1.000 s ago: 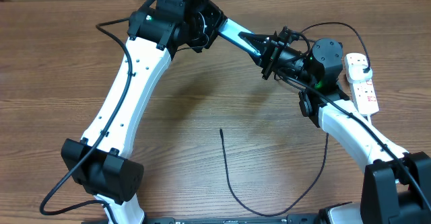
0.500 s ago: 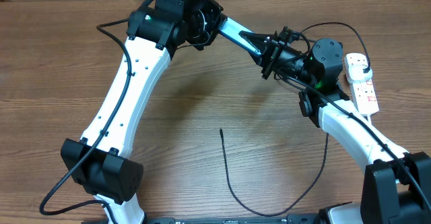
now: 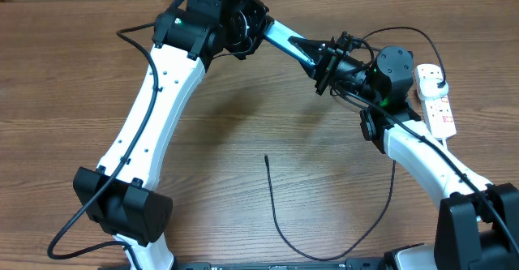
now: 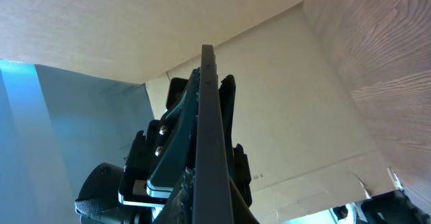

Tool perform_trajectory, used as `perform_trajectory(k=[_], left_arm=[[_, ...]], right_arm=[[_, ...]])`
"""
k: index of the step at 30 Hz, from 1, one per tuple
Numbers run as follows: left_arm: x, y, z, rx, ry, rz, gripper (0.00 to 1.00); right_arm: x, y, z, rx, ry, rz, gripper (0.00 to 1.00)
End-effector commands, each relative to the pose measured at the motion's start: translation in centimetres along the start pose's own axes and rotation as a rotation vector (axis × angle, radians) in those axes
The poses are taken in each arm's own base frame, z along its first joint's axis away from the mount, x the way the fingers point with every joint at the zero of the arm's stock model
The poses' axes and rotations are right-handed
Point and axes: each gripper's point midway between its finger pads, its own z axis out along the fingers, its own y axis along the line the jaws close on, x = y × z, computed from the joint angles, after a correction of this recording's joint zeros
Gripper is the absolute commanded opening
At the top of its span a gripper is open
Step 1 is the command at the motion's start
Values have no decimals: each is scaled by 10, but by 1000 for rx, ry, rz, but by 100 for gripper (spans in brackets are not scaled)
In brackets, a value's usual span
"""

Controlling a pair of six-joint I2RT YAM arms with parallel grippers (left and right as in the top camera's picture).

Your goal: Plug charger to phone and switch on socket

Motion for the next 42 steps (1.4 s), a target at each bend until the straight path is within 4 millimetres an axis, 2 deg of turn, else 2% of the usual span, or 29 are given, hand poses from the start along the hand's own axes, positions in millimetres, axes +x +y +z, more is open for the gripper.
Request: perform_trajectory(k=[1,25,34,35,36,37,42], left_arm=[[-2,9,3,-43,-29,32,4],[2,5,3,-26,-4,38,4],[5,4,3,-22,13,49,4],[5,4,3,-22,13,50,4],[5,4,3,-22,13,52,4],[5,4,3,-22,14,58,4],[5,4,3,-20,17,72,4]], right_arm=[[13,16,0,-26,39,93,4],[13,16,0,-24,42,93,15],[14,16,0,-22,46,93,41],[14,15,0,-20,48,93,50],[14,15,0,-20,48,93,52],[14,15,0,-19,49,93,60],[15,15,0,-15,54,93,77]])
